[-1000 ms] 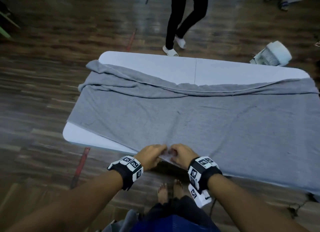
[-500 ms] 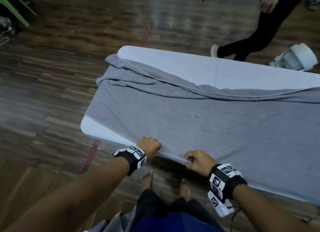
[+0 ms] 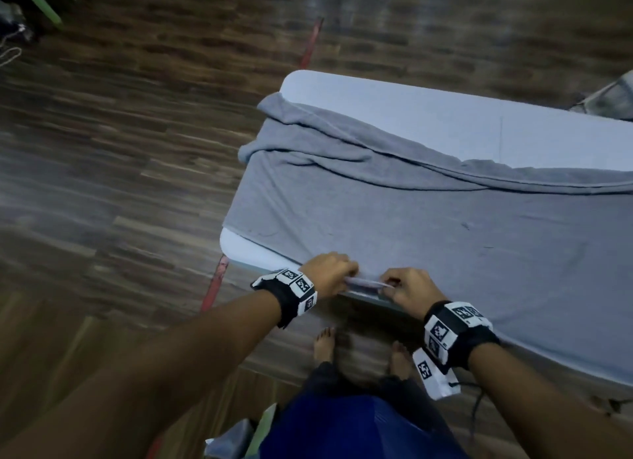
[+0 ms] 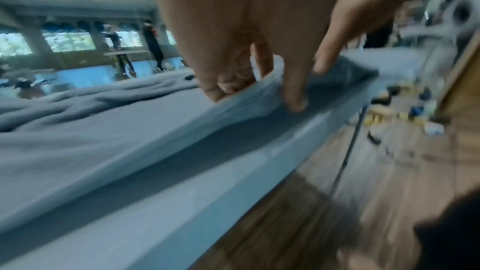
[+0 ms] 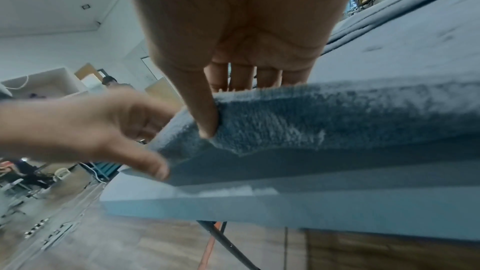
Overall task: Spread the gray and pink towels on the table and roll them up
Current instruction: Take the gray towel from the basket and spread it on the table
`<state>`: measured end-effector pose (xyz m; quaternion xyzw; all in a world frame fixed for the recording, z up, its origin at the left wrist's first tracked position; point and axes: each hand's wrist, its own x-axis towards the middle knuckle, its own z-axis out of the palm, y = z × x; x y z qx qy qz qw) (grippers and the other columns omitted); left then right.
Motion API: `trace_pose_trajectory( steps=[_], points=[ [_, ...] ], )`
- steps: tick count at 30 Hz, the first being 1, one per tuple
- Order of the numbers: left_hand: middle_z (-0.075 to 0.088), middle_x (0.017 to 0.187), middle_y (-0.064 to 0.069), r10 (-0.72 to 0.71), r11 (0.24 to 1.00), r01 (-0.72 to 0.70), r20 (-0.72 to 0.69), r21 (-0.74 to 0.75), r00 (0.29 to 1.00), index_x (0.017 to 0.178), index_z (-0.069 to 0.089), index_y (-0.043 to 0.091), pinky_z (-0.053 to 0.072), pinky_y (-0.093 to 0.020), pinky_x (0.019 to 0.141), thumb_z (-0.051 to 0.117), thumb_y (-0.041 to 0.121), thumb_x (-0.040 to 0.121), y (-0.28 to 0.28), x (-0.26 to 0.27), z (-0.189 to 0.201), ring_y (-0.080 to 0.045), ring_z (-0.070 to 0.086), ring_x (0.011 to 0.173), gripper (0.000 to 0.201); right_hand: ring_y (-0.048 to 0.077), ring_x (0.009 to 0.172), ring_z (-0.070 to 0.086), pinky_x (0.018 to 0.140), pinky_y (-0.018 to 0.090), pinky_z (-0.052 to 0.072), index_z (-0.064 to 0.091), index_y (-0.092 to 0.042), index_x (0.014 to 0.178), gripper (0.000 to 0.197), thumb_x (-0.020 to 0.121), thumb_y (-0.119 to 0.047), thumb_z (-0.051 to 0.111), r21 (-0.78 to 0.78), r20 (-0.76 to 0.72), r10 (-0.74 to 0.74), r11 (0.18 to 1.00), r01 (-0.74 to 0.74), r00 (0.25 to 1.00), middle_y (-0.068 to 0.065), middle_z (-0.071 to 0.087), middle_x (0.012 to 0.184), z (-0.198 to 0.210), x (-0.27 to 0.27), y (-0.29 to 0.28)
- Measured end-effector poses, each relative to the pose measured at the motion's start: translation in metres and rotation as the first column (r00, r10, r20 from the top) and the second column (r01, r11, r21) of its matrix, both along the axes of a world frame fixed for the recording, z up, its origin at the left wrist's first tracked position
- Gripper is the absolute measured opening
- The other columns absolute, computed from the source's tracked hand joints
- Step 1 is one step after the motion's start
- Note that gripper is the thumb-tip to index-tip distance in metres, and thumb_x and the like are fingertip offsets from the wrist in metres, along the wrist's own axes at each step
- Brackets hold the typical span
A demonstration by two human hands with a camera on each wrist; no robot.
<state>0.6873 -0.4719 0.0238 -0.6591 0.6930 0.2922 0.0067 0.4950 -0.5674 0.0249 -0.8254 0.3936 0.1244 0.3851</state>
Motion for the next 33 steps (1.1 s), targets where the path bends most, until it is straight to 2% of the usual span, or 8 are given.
trace_pose_trajectory(
  steps=[5,12,17,19,22,25,28,33],
  points=[
    [0.060,0.111,-0.005,0.105,0.993,-0.116,0.309,0.017,0.945,0.112,0.057,0.022,0.035,-0.036,0.085,0.048,0.016,0.090,0.031,0.087,-0.015,-0.029,0.055,0.106,0.023,0.023,0.094,0.061,0.074,0.028,0.043,0.068,-0.024,0.097,0.014,0.084,-0.028,0.065,0.039,-0.170,0.150,0.989,-0.145,0.974,0.000,0.064,0.093,0.005,0.001,0.001],
    [0.062,0.099,-0.012,0.115,0.988,-0.120,-0.055,-0.100,0.992,0.111,0.061,0.011,0.047,-0.041,0.078,0.054,0.015,0.090,0.056,0.104,-0.006,-0.033,0.059,0.094,0.022,0.015,0.101,0.052,0.091,0.032,0.045,0.056,-0.028,0.112,0.039,0.078,-0.036,0.073,0.094,-0.095,0.177,0.981,-0.168,0.980,-0.003,0.053,0.108,-0.002,0.076,0.020],
    [0.062,0.102,-0.010,0.101,0.994,-0.105,-0.082,-0.039,0.991,0.108,0.062,0.009,0.045,-0.037,0.080,0.062,0.011,0.085,0.068,0.114,-0.002,-0.031,0.059,0.096,0.023,0.022,0.087,0.062,0.081,0.036,0.052,0.057,-0.035,0.075,0.024,0.081,-0.012,0.056,0.086,-0.111,0.211,0.976,-0.202,0.971,-0.003,0.066,0.088,-0.010,0.091,0.038],
    [0.062,0.103,-0.010,0.124,0.992,-0.124,-0.057,-0.002,0.991,0.106,0.063,0.008,0.042,-0.034,0.081,0.060,0.006,0.083,0.073,0.120,-0.002,-0.031,0.059,0.098,0.023,0.018,0.096,0.056,0.088,0.037,0.048,0.055,-0.039,0.093,0.019,0.081,-0.029,0.066,0.052,-0.079,0.205,0.978,-0.202,0.975,-0.005,0.060,0.102,-0.011,0.087,0.044],
    [0.062,0.101,-0.009,0.156,0.986,-0.161,-0.087,-0.050,0.984,0.104,0.065,0.008,0.040,-0.031,0.079,0.061,0.005,0.083,0.076,0.117,0.005,-0.029,0.059,0.096,0.021,0.022,0.114,0.041,0.093,0.041,0.042,0.040,-0.033,0.128,0.069,0.071,-0.055,0.071,-0.118,-0.255,0.334,0.921,-0.372,0.907,-0.003,0.041,0.125,-0.020,0.078,0.048],
    [0.061,0.095,-0.010,0.147,0.981,-0.158,-0.099,-0.111,0.984,0.099,0.065,0.007,0.042,-0.034,0.075,0.062,0.004,0.081,0.072,0.108,0.013,-0.030,0.059,0.088,0.018,0.025,0.112,0.044,0.090,0.039,0.043,0.039,-0.031,0.128,0.057,0.079,-0.034,0.069,-0.247,-0.273,0.333,0.883,-0.400,0.903,0.000,0.041,0.128,-0.027,0.075,0.051],
    [0.058,0.095,-0.013,0.170,0.984,-0.167,0.040,-0.061,0.985,0.095,0.061,0.006,0.042,-0.038,0.072,0.056,0.000,0.081,0.073,0.109,0.010,-0.034,0.056,0.088,0.016,0.026,0.106,0.049,0.087,0.036,0.044,0.047,-0.023,0.120,0.035,0.087,-0.012,0.051,-0.222,-0.198,0.303,0.913,-0.344,0.932,0.004,0.049,0.119,-0.024,0.076,0.051],
    [0.056,0.105,-0.014,0.139,0.974,-0.193,0.362,0.119,0.922,0.103,0.056,0.008,0.041,-0.040,0.075,0.049,0.001,0.081,0.095,0.133,0.003,-0.036,0.056,0.097,0.024,0.026,0.106,0.053,0.088,0.036,0.044,0.055,-0.021,0.116,0.031,0.086,-0.016,0.053,-0.088,-0.134,0.338,0.932,-0.351,0.932,0.004,0.054,0.115,-0.012,0.067,0.042]
  ],
)
